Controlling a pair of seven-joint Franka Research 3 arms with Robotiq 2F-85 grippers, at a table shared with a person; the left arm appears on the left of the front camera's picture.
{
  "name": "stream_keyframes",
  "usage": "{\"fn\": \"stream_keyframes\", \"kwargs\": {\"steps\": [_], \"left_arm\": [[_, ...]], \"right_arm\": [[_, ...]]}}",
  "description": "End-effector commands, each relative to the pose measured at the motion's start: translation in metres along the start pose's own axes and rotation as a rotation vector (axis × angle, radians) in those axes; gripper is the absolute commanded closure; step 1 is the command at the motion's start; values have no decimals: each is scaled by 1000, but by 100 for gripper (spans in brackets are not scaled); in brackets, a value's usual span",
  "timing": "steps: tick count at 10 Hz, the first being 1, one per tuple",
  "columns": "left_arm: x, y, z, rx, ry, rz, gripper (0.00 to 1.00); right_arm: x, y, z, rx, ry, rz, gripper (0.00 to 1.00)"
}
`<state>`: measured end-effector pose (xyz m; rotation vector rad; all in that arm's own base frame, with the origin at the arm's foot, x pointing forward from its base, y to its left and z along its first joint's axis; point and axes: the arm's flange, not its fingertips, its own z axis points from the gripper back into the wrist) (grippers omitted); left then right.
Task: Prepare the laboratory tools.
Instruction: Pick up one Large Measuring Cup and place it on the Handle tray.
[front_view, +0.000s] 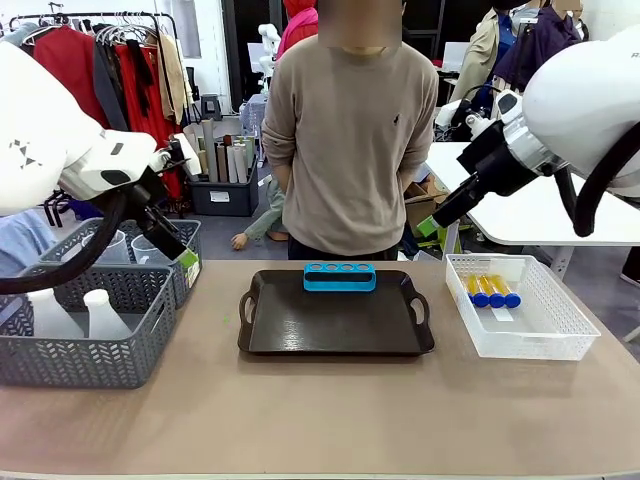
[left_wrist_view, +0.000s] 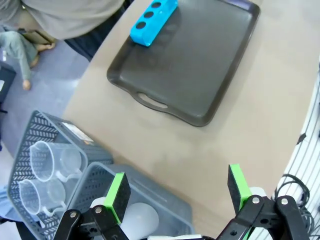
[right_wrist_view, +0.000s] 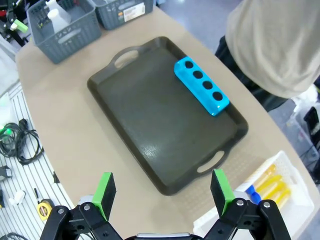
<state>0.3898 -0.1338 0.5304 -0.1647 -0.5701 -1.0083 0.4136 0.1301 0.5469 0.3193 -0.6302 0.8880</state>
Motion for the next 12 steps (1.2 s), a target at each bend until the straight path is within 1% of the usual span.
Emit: {"fn": "stream_keyframes", "kwargs": {"steps": [1,2,3,4,5,7,8,10,11,12], "left_arm": [[-2,5,5,-39,-4,27,0],[0,0,0,0,0,0,0],[13,-14,9,25,-26,-61,0],[23,-19,28,59,-85,-85,0],[30,-20,52,73,-152,-81,0],[38,-12,82,97,-215,-80,0],[44,-10,95,132,-244,-90,0],[52,6,119,189,-305,-101,0],[52,15,127,195,-327,-105,0],[48,26,132,189,-336,-147,0]], "right_arm": [[1,0,-2,24,7,-12,0],[1,0,-2,24,7,-12,0],[-1,1,-2,7,8,0,0],[10,10,14,25,-46,73,0],[17,9,33,34,-93,148,0],[29,1,63,25,-140,156,0],[36,-4,80,37,-157,165,0],[48,-24,111,66,-183,161,0],[49,-34,121,73,-203,181,0],[49,-47,129,82,-230,168,0]]}}
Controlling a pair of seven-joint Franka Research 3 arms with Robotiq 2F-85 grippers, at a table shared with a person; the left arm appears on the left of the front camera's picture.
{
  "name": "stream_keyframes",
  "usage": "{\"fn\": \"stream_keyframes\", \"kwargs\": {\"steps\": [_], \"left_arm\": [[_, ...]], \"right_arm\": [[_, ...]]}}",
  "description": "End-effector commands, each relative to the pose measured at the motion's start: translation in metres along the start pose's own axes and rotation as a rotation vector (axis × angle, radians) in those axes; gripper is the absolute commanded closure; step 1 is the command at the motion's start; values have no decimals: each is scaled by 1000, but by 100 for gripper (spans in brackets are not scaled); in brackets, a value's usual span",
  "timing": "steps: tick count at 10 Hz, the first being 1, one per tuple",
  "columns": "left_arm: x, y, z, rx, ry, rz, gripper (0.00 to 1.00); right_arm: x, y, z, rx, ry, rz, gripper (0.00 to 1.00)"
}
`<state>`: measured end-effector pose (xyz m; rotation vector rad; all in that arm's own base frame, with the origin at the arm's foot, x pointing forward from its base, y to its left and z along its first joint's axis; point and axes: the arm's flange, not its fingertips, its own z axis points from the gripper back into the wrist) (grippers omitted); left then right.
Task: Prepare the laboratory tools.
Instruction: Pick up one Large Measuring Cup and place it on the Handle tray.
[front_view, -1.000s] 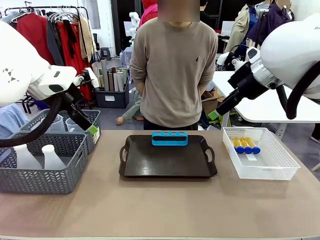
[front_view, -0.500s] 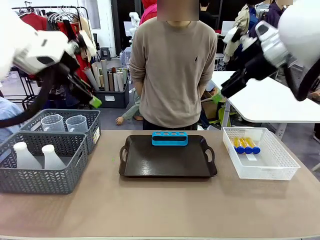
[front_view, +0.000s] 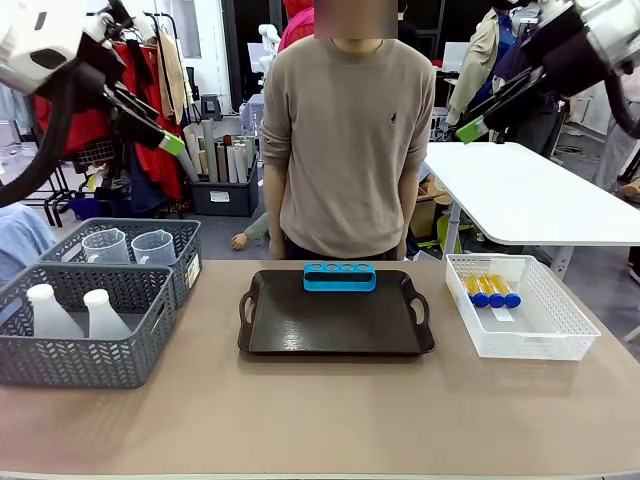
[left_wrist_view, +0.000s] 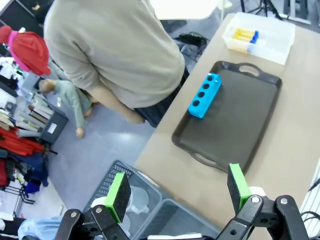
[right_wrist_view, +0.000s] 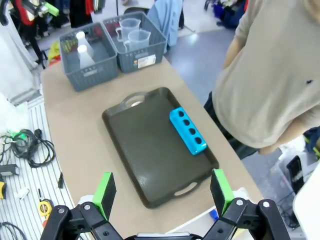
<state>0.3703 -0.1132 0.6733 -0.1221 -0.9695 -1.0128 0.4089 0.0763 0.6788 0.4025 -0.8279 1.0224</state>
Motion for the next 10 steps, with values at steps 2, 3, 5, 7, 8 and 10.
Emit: {"fn": "stream_keyframes", "kwargs": {"steps": [2,3,5,7,8,10], "left_arm": [[-12,28,5,-86,-45,28,0],[-15,34,10,-83,-48,43,0],[-20,44,13,-68,-42,49,0],[-22,46,10,-76,-24,57,0],[-21,46,9,-79,-20,56,0],[-23,46,9,-84,-17,52,0]], "right_arm": [[-11,-43,6,22,-38,18,0],[-14,-50,8,14,-40,44,0],[-19,-62,15,-13,-21,42,0],[-24,-67,16,-24,-14,18,0],[-21,-68,15,-28,-11,13,0],[-25,-67,16,-29,-8,12,0]]}}
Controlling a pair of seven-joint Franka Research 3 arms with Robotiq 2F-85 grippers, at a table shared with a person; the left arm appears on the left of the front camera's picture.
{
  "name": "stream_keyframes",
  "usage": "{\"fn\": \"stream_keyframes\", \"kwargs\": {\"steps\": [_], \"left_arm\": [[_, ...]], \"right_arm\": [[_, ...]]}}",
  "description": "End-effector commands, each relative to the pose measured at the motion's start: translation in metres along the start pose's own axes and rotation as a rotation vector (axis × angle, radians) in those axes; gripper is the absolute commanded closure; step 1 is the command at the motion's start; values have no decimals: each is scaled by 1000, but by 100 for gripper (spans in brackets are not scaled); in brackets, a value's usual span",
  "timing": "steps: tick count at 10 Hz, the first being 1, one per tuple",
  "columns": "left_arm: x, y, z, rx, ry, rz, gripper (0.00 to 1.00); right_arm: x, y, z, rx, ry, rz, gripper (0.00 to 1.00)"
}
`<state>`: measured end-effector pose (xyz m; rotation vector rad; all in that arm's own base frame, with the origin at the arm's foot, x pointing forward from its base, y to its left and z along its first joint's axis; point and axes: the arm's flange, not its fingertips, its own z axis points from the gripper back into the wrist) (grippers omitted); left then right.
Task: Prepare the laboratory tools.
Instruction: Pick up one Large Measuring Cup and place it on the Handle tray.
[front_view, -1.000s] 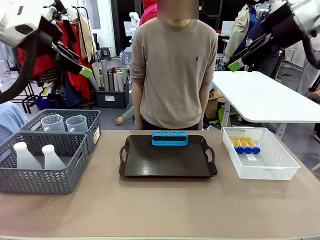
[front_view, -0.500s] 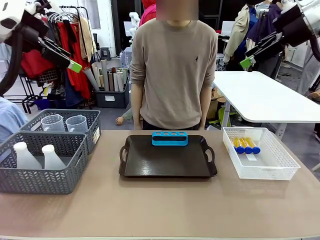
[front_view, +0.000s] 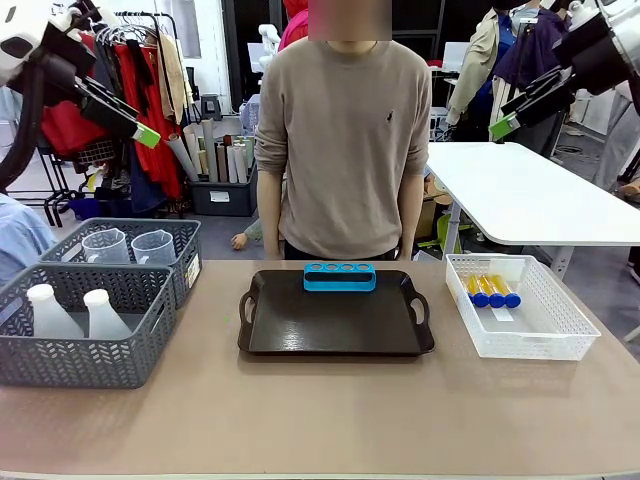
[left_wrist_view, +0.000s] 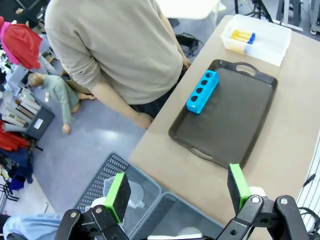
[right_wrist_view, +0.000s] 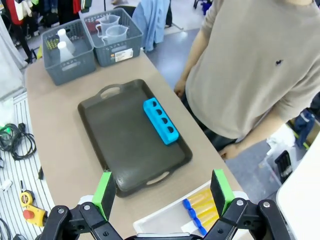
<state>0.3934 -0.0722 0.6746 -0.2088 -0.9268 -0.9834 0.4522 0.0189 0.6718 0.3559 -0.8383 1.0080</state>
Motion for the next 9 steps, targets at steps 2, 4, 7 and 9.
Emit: {"fn": "stream_keyframes", "kwargs": {"steps": [2,4,7,9], "left_arm": [[0,6,2,-5,-12,-15,0],[0,1,1,3,1,0,0],[0,1,1,3,1,0,0],[0,1,1,3,1,0,0]], "right_arm": [[0,-3,0,24,-18,2,0],[0,0,0,3,4,-1,0],[0,0,0,3,4,-1,0],[0,0,0,3,4,-1,0]]}}
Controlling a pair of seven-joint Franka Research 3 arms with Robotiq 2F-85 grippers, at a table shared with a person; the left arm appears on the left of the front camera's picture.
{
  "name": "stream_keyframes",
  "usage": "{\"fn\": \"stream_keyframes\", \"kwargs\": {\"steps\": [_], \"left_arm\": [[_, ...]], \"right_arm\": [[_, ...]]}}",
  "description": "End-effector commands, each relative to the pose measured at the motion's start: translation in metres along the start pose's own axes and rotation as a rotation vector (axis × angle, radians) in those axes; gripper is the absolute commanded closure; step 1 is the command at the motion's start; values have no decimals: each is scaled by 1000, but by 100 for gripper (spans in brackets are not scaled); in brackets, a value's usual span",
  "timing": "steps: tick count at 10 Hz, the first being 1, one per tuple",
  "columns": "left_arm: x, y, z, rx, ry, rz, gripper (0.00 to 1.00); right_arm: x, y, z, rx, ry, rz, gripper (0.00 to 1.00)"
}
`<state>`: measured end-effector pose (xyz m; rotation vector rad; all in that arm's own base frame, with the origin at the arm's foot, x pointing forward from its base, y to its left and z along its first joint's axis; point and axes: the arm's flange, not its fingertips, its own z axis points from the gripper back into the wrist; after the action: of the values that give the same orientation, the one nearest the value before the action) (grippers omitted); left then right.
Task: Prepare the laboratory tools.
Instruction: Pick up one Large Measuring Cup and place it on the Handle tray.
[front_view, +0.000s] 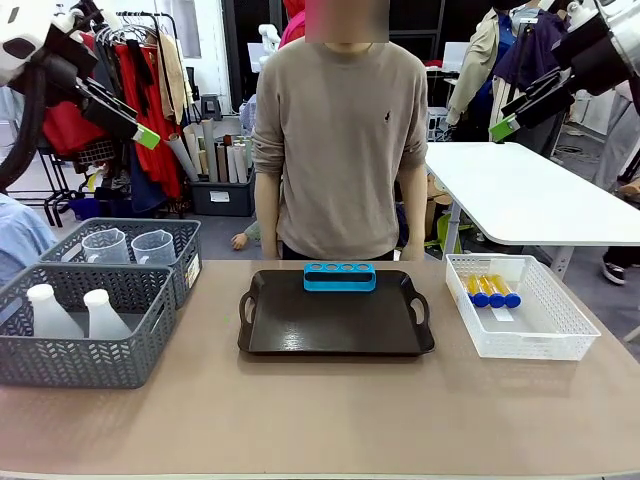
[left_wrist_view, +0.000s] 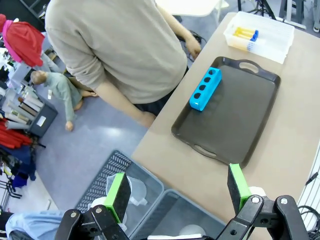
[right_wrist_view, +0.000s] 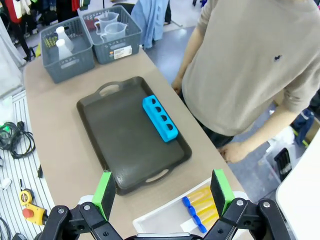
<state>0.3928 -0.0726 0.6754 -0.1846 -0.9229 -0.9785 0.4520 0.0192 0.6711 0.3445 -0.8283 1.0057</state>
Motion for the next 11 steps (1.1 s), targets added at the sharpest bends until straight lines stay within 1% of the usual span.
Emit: {"fn": "stream_keyframes", "kwargs": {"steps": [1,7,8,9,11], "left_arm": [[-1,1,0,-15,-13,4,0],[-1,1,0,-15,-13,4,0],[0,0,0,0,-1,1,0],[11,3,15,42,67,-70,0],[8,37,15,125,250,15,0]], "right_arm": [[0,0,0,8,-10,0,0],[0,0,0,8,-10,0,0],[0,0,0,8,-10,0,0],[0,0,0,8,-10,0,0],[0,0,0,8,-10,0,0]]}}
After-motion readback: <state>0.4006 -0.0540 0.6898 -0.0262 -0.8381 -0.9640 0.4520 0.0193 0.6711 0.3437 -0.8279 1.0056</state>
